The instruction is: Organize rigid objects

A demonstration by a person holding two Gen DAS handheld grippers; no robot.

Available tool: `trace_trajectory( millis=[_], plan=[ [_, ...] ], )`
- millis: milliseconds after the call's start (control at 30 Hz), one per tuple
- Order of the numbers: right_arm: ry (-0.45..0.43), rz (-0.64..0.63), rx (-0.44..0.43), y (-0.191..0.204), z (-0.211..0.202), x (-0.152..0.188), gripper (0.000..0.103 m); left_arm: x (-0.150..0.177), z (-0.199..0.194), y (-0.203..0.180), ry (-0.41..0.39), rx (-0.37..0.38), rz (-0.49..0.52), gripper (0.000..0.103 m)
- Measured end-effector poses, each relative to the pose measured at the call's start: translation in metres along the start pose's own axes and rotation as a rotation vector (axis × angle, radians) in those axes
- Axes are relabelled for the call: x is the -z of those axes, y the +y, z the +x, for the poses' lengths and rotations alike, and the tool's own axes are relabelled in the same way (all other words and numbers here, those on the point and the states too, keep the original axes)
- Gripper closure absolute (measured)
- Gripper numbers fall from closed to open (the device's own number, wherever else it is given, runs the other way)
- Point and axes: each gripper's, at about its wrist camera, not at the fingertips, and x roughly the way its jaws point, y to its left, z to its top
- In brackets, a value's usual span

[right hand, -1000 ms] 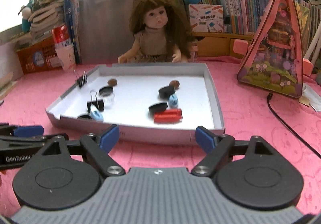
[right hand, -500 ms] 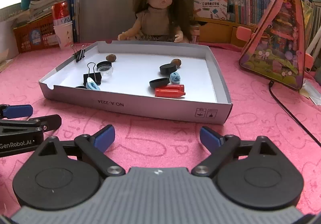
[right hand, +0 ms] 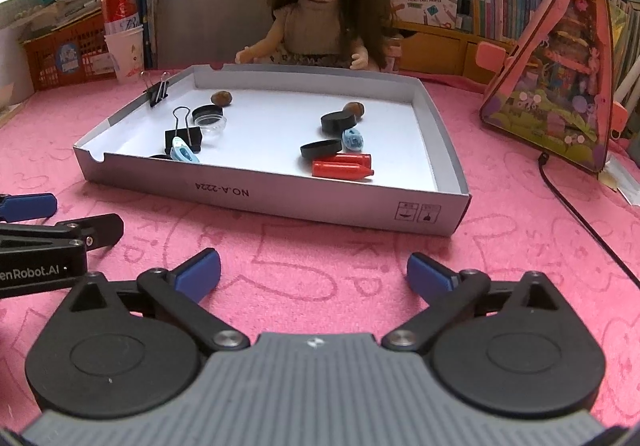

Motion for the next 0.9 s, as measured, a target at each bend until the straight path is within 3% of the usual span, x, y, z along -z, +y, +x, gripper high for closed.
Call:
trace_trajectory(
  millis=[333, 500, 900],
  plan=[
    [0.007, 0.005, -0.005, -0.0016, 0.0016, 0.0000, 0.000, -0.0008, 0.0044, 0.0001, 0.013, -0.025, -0.009, 0.012],
    [0.007, 0.006, -0.005, -0.0018, 0.0016, 0.0000, 0.000, -0.0009, 0.0076, 0.0015, 0.026, -0.031, -0.016, 0.001],
    [0.008, 0.006, -0.005, -0.0019, 0.0018, -0.0001, 0.000, -0.0011, 0.0083, 0.0018, 0.029, -0.035, -0.018, 0.000]
  ],
)
